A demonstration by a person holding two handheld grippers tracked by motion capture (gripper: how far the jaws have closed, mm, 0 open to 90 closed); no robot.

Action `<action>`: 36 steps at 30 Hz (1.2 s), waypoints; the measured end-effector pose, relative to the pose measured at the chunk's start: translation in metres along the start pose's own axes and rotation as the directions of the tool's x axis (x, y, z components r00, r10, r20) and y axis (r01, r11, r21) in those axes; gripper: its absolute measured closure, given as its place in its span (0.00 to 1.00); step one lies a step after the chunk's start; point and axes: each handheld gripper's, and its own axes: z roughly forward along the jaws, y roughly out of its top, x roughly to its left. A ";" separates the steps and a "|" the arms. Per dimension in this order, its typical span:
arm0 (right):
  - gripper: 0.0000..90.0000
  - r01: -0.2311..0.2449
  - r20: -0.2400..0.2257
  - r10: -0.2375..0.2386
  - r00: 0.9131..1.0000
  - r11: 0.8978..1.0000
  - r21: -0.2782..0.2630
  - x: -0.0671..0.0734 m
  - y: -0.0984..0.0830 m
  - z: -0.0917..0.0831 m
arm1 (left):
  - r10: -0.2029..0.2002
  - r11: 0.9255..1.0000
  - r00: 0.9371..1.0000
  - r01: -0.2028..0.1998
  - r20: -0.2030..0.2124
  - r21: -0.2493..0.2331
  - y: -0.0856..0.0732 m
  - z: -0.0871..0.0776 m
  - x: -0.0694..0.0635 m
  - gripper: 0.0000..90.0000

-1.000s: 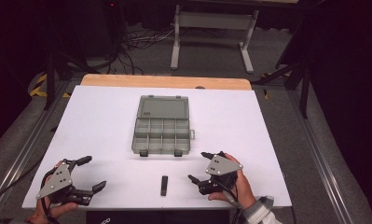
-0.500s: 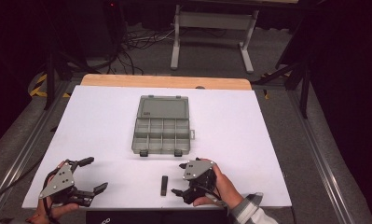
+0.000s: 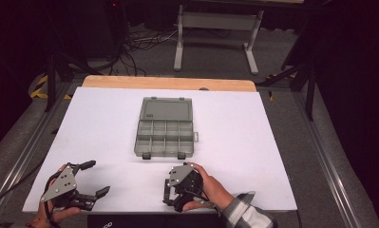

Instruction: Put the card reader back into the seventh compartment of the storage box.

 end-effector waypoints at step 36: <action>0.34 0.023 -0.010 -0.024 1.000 0.999 -0.026 0.002 0.001 -0.006 | 0.000 1.000 1.000 0.000 0.000 -0.002 0.000 0.000 0.000 0.07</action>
